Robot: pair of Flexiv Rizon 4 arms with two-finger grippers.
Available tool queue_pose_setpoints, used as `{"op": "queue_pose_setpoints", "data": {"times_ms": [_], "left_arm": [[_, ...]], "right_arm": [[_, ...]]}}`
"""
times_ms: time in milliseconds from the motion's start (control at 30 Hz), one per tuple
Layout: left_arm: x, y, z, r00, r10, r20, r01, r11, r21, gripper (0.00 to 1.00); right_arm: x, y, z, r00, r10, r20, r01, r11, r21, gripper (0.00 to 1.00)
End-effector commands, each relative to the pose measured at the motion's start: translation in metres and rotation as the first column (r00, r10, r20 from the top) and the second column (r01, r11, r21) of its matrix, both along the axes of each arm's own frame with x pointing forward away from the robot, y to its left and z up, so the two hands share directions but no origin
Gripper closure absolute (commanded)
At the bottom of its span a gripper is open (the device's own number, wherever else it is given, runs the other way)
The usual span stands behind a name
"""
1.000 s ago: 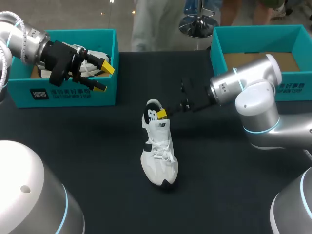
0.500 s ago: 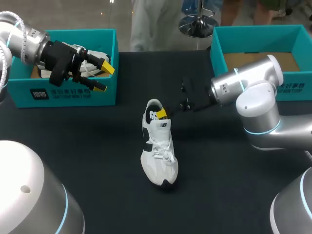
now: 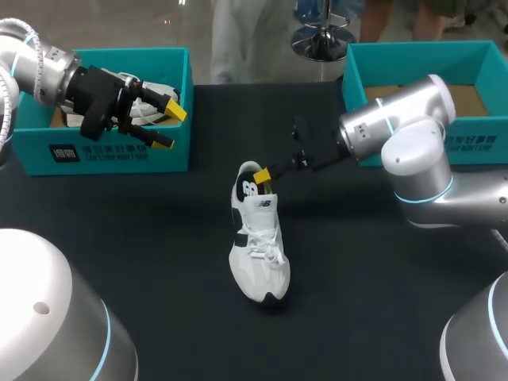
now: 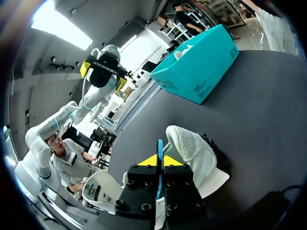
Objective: Take the shoe out of the shoebox, open the shoe tongue, remove and reinsert the insole, then place the shoe into the shoebox
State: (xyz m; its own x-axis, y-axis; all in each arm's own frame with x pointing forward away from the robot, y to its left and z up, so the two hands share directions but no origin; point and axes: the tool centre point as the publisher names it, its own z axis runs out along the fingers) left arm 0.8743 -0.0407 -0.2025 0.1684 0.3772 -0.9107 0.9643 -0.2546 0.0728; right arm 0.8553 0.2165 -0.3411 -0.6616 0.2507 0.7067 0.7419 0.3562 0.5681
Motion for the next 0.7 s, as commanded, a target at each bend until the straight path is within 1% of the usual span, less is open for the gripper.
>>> {"op": "queue_pose_setpoints", "data": {"times_ms": [33, 267, 500, 533, 567, 600, 700], "left_arm": [[0.000, 0.000, 0.000, 1.000, -0.001, 0.001, 0.001, 1.000, 0.002, 0.00], [0.000, 0.000, 0.000, 1.000, -0.001, 0.001, 0.001, 1.000, 0.002, 0.00], [0.000, 0.000, 0.000, 1.000, -0.001, 0.001, 0.001, 1.000, 0.002, 0.00], [0.000, 0.000, 0.000, 1.000, -0.001, 0.001, 0.001, 1.000, 0.002, 0.00], [0.000, 0.000, 0.000, 1.000, -0.001, 0.001, 0.001, 1.000, 0.002, 0.00], [0.000, 0.000, 0.000, 1.000, -0.001, 0.001, 0.001, 1.000, 0.002, 0.00], [0.000, 0.000, 0.000, 1.000, -0.001, 0.001, 0.001, 1.000, 0.002, 0.00]], "right_arm": [[-0.005, 0.004, -0.004, 1.000, 0.003, -0.014, -0.003, 1.000, 0.003, 1.00], [-0.018, 0.003, -0.008, 0.999, -0.002, -0.039, 0.002, 1.000, -0.001, 1.00], [-0.020, 0.003, -0.009, 0.999, -0.007, -0.048, 0.007, 1.000, -0.011, 1.00], [-0.019, 0.003, -0.009, 0.999, -0.008, -0.048, 0.007, 1.000, -0.012, 0.80], [-0.019, 0.003, -0.008, 0.999, -0.008, -0.047, 0.007, 1.000, -0.014, 0.64], [-0.018, 0.003, -0.006, 0.999, -0.008, -0.042, 0.007, 1.000, -0.016, 0.59], [-0.015, 0.004, -0.003, 0.999, -0.006, -0.033, 0.005, 1.000, -0.017, 0.57]]}}
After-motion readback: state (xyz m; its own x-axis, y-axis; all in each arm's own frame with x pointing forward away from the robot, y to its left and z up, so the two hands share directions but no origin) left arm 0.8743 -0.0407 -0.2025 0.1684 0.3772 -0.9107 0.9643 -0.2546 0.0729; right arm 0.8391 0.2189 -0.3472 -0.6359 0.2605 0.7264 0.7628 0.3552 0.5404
